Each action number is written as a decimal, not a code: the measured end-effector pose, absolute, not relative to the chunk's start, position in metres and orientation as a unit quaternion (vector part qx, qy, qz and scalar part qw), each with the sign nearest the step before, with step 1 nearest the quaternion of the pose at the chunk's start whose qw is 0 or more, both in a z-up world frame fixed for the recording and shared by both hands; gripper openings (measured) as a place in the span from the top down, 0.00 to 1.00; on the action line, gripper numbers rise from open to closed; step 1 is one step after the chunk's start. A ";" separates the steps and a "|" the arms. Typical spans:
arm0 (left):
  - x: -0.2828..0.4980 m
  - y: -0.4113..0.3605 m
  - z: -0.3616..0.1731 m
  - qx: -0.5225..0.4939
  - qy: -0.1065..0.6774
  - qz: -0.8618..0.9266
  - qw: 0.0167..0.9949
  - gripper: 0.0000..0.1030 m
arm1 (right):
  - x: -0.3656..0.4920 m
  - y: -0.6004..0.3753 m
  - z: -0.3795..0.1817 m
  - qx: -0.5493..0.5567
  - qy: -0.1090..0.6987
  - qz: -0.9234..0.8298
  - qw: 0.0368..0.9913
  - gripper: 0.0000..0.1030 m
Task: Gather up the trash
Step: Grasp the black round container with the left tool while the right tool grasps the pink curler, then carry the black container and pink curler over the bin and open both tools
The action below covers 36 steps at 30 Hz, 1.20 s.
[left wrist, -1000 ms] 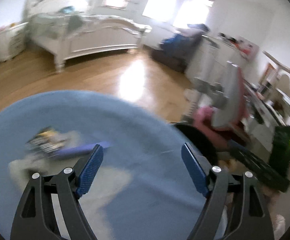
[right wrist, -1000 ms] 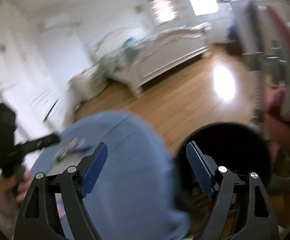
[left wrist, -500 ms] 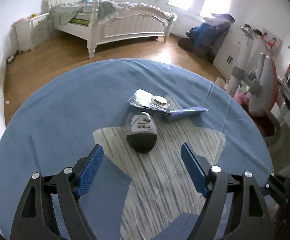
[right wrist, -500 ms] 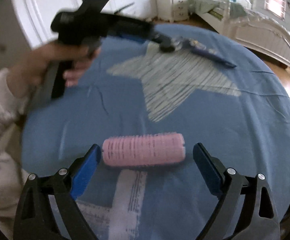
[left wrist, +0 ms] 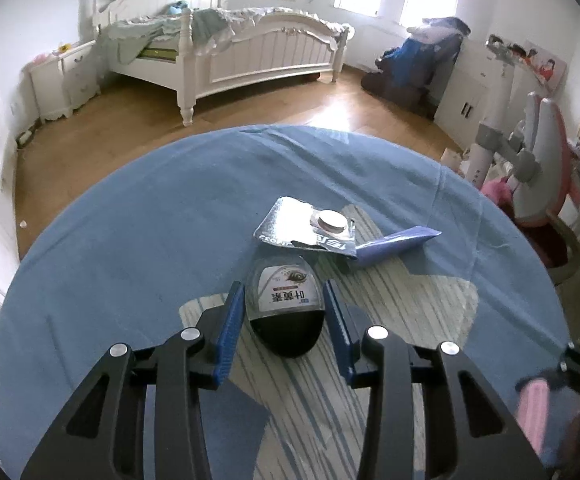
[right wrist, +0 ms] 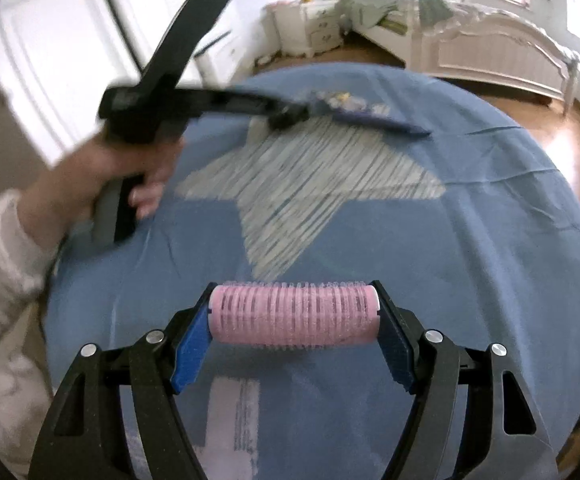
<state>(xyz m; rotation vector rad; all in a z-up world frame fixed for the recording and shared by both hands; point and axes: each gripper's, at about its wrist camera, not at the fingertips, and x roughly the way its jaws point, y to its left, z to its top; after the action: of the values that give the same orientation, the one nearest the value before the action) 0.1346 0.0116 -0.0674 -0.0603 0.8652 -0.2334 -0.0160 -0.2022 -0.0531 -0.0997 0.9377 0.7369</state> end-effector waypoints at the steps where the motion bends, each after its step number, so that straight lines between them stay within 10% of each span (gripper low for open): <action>1: 0.129 0.013 -0.062 -0.038 0.412 -0.119 0.902 0.62 | -0.014 -0.210 -0.048 -0.030 0.434 0.345 0.832 0.30; 17: 0.095 -0.129 0.047 -0.052 0.298 -0.286 0.909 0.61 | 0.020 -0.388 0.049 0.181 0.227 0.217 0.932 0.30; 36: 0.127 -0.288 0.024 -0.012 0.314 -0.384 0.868 0.61 | 0.025 -0.534 -0.018 0.273 0.207 0.086 0.936 0.29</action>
<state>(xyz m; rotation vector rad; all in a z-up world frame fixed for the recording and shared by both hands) 0.1274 -0.2878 0.0240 -0.0249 0.6565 -0.8040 0.0247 -0.5339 -0.0182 0.5572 0.4239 0.1756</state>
